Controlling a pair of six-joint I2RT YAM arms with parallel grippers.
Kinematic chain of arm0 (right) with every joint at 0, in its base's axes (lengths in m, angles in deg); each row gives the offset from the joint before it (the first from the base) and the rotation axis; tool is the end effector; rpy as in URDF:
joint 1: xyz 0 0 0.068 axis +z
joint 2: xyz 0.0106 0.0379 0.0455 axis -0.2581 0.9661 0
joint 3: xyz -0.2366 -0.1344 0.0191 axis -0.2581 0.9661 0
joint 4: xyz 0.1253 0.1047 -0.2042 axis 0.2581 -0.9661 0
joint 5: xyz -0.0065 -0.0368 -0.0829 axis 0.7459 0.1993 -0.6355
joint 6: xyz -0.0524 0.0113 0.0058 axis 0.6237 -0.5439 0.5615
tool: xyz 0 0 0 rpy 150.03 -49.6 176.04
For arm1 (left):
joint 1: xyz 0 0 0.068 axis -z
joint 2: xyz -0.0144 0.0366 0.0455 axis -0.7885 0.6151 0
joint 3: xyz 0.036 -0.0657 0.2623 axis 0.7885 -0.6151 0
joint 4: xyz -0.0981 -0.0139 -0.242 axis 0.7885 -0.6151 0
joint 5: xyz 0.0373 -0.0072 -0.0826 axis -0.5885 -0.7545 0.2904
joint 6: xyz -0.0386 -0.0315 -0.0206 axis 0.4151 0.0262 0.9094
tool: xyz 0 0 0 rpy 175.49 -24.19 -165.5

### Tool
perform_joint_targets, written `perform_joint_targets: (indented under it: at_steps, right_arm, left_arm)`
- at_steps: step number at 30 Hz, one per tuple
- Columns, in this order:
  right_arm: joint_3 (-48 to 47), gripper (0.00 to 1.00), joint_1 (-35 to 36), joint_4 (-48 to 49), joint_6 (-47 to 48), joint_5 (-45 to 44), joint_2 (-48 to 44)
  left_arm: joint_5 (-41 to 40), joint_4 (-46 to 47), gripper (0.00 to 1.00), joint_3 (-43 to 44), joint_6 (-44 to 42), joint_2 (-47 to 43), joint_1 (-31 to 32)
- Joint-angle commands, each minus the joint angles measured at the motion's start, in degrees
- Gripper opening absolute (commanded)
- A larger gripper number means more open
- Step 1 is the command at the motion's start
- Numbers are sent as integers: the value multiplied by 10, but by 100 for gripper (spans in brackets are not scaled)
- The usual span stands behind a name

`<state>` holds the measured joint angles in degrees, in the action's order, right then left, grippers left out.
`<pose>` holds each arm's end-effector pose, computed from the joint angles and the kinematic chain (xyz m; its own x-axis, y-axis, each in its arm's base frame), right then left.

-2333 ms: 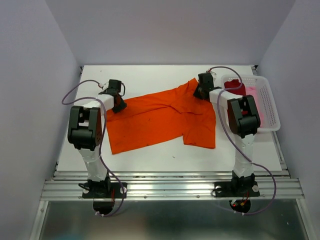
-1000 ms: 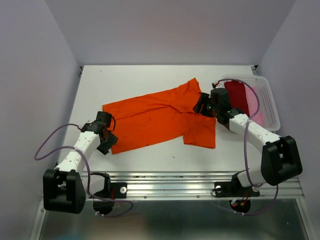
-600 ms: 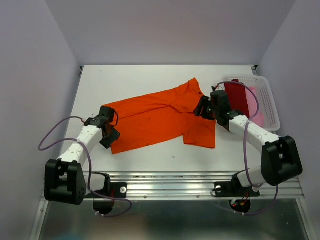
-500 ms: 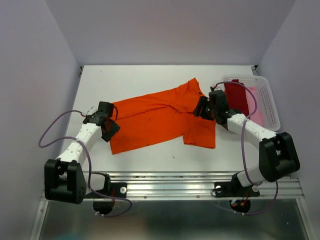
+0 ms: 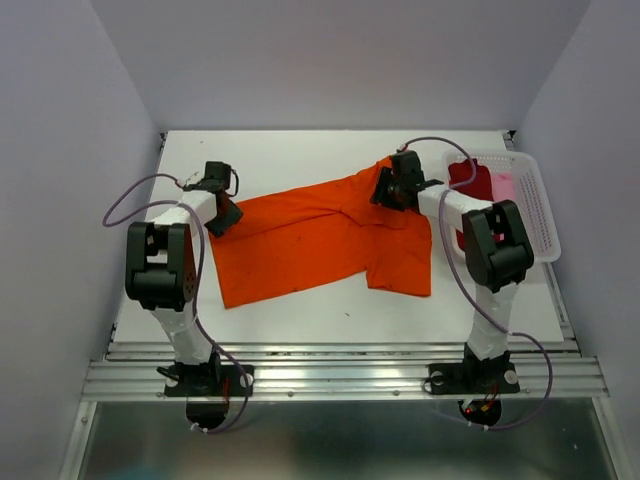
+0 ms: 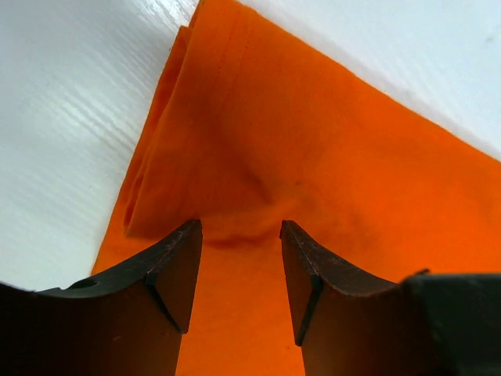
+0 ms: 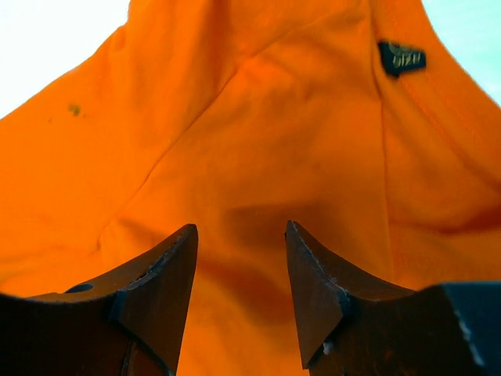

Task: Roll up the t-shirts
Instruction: Fold the T-shirt at the center of the board.

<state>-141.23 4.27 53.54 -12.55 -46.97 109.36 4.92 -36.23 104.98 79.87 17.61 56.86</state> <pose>0.4139 0.1421 0.1842 -0.7123 0.2695 -0.6481 0.0726 0.9467 0.3140 0.3701 -0.0230 0.2003 -0.5594 -0.6324 -0.5358 -0.6063 0.7530 -0.2558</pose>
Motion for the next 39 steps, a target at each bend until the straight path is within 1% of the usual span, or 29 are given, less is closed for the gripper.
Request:
perform_joint_targets:
  at_steps: [1, 6, 11, 17, 18, 20, 22, 24, 25, 26, 28, 29, 30, 33, 34, 35, 36, 37, 38, 39]
  right_arm:
    - [-61, 54, -23, 9, 2, 8, 48]
    - [-96, 54, -23, -1, 6, 5, 96]
    - [-136, 54, -34, -6, 3, -2, 146]
    - [-216, 54, -39, -29, 3, -8, 202]
    - [-227, 54, -39, -31, 4, -8, 214]
    - [-262, 54, -39, -57, 12, -4, 218]
    - [-263, 55, -39, -57, 19, 1, 188]
    - [-249, 56, -39, -54, 21, 5, 155]
    - [-240, 57, -39, -45, 21, 8, 119]
    - [-215, 58, -39, -39, 20, 12, 99]
    - [-180, 59, -39, -19, 11, 20, 58]
    - [-159, 59, -39, -15, 8, 24, 17]
    - [-113, 59, -39, -10, 5, 27, -5]
    - [-27, 59, -20, 13, 1, 22, -92]
    - [32, 59, -20, 22, -5, 23, -113]
    - [60, 59, -10, 27, -9, 23, -134]
    - [87, 59, -5, 30, -13, 23, -171]
    - [135, 59, 5, 35, -19, 23, -188]
    - [159, 59, 10, 38, -21, 22, -205]
    - [178, 59, 15, 39, -25, 25, -231]
  left_arm:
    - [15, 15, 56, 27, -33, 30, -9]
    - [39, 23, 56, 58, -54, 92, -11]
    - [48, 18, 56, 117, -72, 159, -13]
    - [54, 2, 56, 211, -94, 230, -15]
    - [50, -15, 56, 242, -99, 238, -15]
    - [39, -36, 56, 273, -104, 243, -15]
    - [28, -43, 58, 279, -115, 222, -14]
    - [10, -37, 62, 260, -116, 158, -13]
    - [6, -30, 64, 233, -115, 136, -13]
    - [0, -26, 66, 217, -112, 87, -13]
    - [-11, -27, 66, 160, -105, 42, -13]
    - [-13, -28, 66, 138, -103, 1, -13]
    - [-17, -35, 66, 93, -100, -18, -12]
    - [-16, -40, 66, 8, -82, -95, -10]
    - [-17, -48, 66, -49, -73, -113, -10]
    - [-18, -54, 65, -78, -62, -134, -10]
    - [-16, -57, 65, -108, -50, -176, -11]
    - [-14, -68, 65, -159, -24, -197, -10]
    - [-9, -66, 65, -183, -13, -219, -10]
    - [7, -62, 65, -225, -7, -257, -10]
